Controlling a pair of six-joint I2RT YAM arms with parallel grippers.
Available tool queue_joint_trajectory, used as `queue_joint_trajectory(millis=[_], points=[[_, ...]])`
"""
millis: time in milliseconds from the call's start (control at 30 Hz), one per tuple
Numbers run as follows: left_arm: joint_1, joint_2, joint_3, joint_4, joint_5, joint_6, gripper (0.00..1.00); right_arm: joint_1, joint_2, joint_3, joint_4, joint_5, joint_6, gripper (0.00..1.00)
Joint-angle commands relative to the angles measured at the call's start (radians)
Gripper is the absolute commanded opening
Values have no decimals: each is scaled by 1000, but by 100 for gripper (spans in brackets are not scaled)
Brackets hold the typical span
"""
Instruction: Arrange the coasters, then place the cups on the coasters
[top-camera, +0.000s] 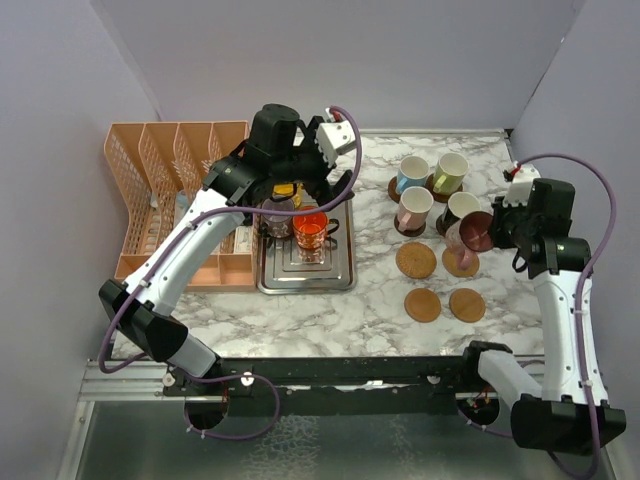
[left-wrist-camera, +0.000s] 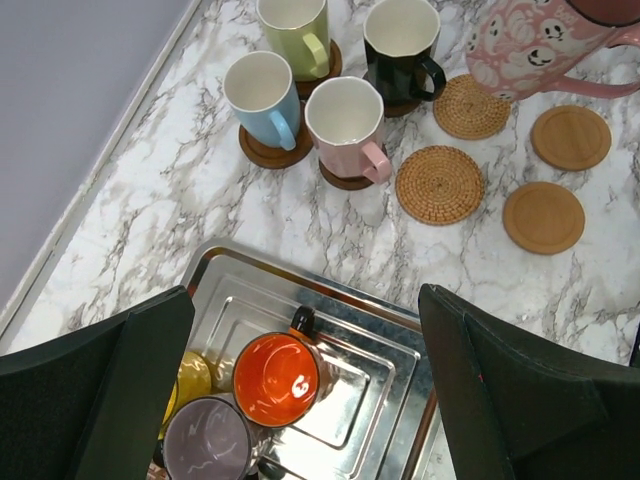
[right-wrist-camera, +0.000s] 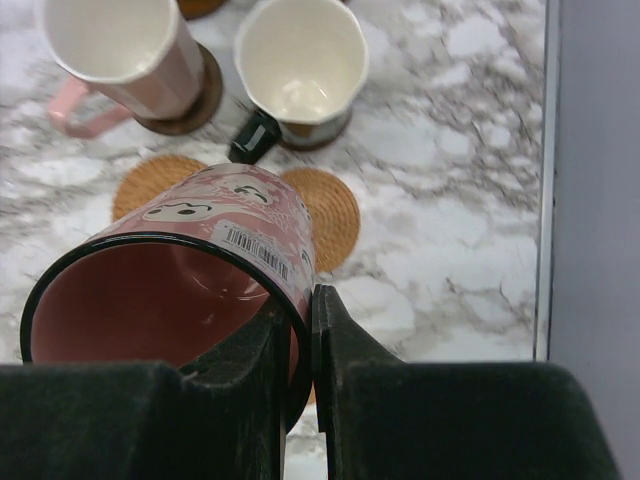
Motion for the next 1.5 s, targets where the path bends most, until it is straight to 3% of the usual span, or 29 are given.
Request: queue_joint_trajectory(millis=[0, 633, 1000, 1467], points=[[0, -2, -26, 14, -45, 25, 99, -68, -29, -7, 11, 38, -43, 1], [0, -19, -65, 38, -57, 23, 99, -112, 235, -88, 125, 59, -58, 1], [0, -28, -104, 54, -80, 25, 99, -215, 283, -120, 200, -48, -16, 1], [0, -30, -118, 62, -69, 23, 99, -238, 303, -149, 217, -98, 7, 1]])
